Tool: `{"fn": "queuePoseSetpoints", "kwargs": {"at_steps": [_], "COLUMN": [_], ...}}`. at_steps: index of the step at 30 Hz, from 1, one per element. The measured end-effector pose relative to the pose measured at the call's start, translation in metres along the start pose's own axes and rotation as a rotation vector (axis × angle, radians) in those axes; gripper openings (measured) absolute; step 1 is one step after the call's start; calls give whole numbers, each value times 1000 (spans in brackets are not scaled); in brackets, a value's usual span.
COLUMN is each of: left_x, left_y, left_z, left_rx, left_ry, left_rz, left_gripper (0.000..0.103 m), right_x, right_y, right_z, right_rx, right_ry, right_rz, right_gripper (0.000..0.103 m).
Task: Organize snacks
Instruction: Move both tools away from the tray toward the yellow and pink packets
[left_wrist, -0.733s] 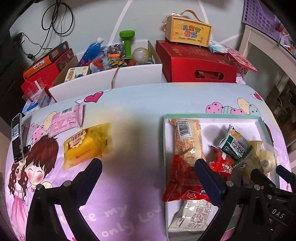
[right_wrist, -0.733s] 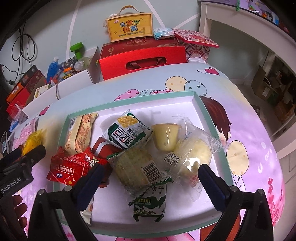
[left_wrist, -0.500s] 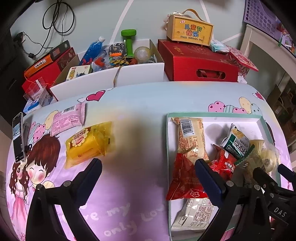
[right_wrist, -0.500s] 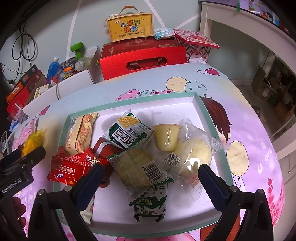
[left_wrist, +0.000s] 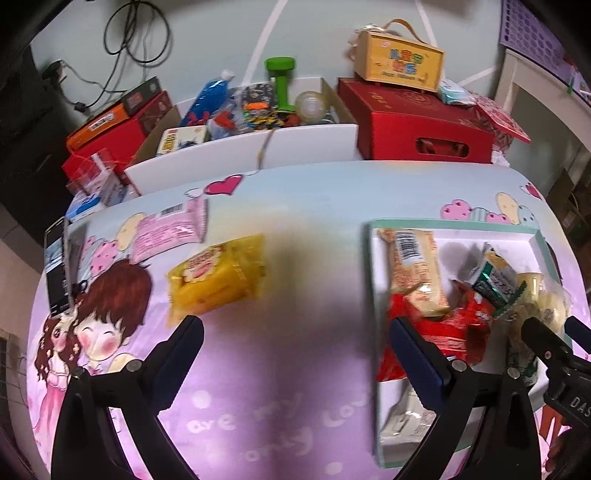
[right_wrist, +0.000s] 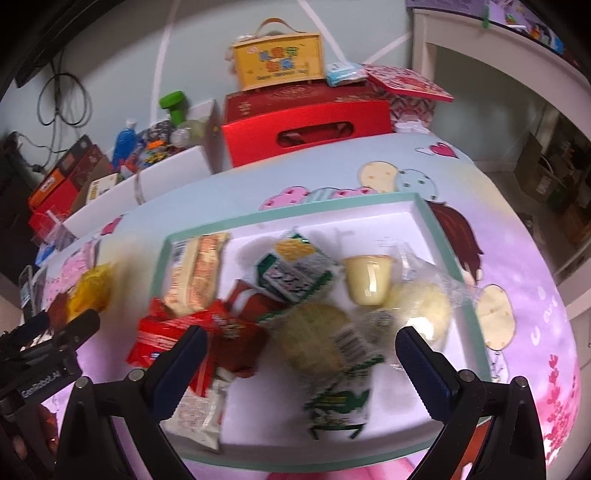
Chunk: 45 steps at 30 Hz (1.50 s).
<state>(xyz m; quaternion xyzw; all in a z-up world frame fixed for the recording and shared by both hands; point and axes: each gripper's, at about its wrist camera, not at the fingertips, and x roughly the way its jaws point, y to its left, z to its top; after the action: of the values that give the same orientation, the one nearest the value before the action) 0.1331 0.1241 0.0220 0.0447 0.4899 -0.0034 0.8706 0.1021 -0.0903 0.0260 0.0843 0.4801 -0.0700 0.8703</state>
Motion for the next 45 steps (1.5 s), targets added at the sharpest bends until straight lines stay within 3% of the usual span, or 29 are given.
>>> {"fn": "queuePoseSetpoints", "kwargs": {"at_steps": [9, 15, 28, 45], "left_x": [-8, -13, -18, 7], "left_y": [42, 84, 159, 184], "left_z": [-7, -15, -43, -38], "left_rx": [-53, -141, -299, -340], "left_ry": [5, 14, 53, 79], "left_rz": [58, 76, 152, 140], "left_gripper": [100, 100, 100, 100], "right_x": [-4, -9, -7, 5], "right_y": [37, 62, 130, 187], "right_z": [-3, -5, -22, -29], "right_rx": [-67, -83, -213, -332], "right_ry": [-6, -8, -12, -42], "right_rz": [45, 133, 188, 223], "right_gripper": [103, 103, 103, 103]}}
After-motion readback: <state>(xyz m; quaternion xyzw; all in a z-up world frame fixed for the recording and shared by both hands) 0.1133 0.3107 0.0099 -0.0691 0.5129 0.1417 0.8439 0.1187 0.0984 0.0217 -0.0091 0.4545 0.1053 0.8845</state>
